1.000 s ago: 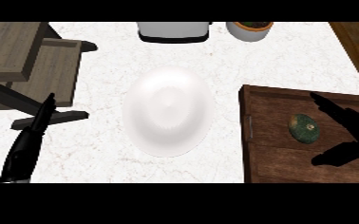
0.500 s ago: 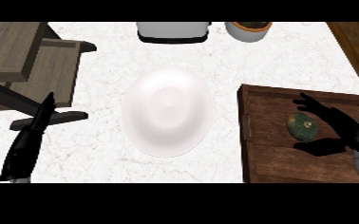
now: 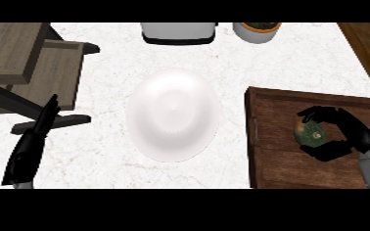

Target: Pick the squash from the tray and place it in the plate

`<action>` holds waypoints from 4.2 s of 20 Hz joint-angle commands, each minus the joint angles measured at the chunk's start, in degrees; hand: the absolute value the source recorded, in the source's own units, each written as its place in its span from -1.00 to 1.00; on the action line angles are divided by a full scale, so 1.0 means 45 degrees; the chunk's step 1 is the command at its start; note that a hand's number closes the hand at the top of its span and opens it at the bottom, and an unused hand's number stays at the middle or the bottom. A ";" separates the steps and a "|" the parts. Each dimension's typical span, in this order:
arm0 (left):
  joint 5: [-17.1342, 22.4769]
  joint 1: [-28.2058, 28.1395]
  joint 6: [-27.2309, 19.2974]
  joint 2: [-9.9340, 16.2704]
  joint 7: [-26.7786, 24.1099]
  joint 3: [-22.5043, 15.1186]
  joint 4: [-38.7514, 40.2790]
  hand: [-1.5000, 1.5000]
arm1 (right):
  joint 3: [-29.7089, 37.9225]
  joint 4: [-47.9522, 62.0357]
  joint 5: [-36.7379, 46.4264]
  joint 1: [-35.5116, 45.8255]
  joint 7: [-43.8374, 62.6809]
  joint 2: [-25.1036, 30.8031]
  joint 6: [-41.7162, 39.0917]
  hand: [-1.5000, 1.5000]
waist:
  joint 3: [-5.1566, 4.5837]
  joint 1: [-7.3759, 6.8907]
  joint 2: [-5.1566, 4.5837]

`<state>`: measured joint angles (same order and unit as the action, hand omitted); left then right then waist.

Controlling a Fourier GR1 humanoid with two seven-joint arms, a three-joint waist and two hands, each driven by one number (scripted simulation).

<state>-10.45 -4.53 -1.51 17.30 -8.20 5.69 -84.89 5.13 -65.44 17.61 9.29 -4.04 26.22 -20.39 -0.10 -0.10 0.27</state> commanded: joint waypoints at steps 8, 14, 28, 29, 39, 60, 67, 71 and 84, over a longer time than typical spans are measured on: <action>0.0275 -0.0270 0.0430 0.0174 0.0135 0.0260 -0.0308 0.00 | -0.2068 -0.1272 0.5769 -0.0395 0.3212 0.0219 0.4541 1.00 | 0.0015 -0.0033 -0.0031; -0.0277 -0.0347 0.0039 -0.0158 -0.0370 0.0178 0.0155 0.00 | -0.1354 -0.3925 0.6349 -0.1503 0.3791 0.0241 0.5962 1.00 | 0.0016 0.0120 -0.0034; 0.0108 -0.0283 0.0638 0.0224 -0.0244 0.0631 0.0009 0.00 | -0.3870 -1.1874 0.6437 -0.1396 0.4933 -0.1220 0.5160 1.00 | 0.0007 0.0013 -0.0030; -0.0148 -0.0193 0.0344 -0.0234 0.0296 0.0210 -0.0410 0.00 | -0.3432 -1.3253 0.5850 -0.1537 0.5206 -0.0610 0.4229 1.00 | 0.0010 0.0115 -0.0004; -0.0167 0.0036 0.0673 -0.0089 0.0688 0.0433 -0.0881 0.00 | -0.6000 -1.0011 0.7732 0.3930 0.8533 -0.4785 0.3133 1.00 | 0.0015 -0.0219 -0.0067; -0.0948 0.0338 0.0449 -0.0759 0.0767 -0.0056 -0.0954 0.00 | -0.8708 0.0359 0.2683 0.7391 0.9160 -0.5826 0.9749 1.00 | 0.0037 -0.0598 -0.0177; -0.0944 0.0188 0.0469 -0.0816 -0.0580 0.0286 0.0483 0.00 | -1.0475 0.3454 0.0393 0.9411 0.8917 -0.5827 1.2011 -1.00 | 0.0019 -0.0500 -0.0164; -0.0487 0.0111 0.1027 -0.0589 0.0160 0.0405 -0.0315 0.00 | -1.0272 0.2870 -0.0311 0.9047 0.7707 -0.5827 1.3837 -1.00 | 0.0028 -0.0499 -0.0154; -0.0617 -0.0320 0.0723 -0.0599 0.0410 0.0760 -0.0713 0.00 | -0.6787 -0.1892 -0.2567 0.4807 0.3923 -0.4210 1.5377 -1.00 | 0.0046 0.0132 -0.0042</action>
<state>-13.89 -5.09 0.99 13.81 -6.49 8.10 -87.71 -28.89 -65.29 11.13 38.59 20.84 4.44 49.49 0.07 -0.02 -0.03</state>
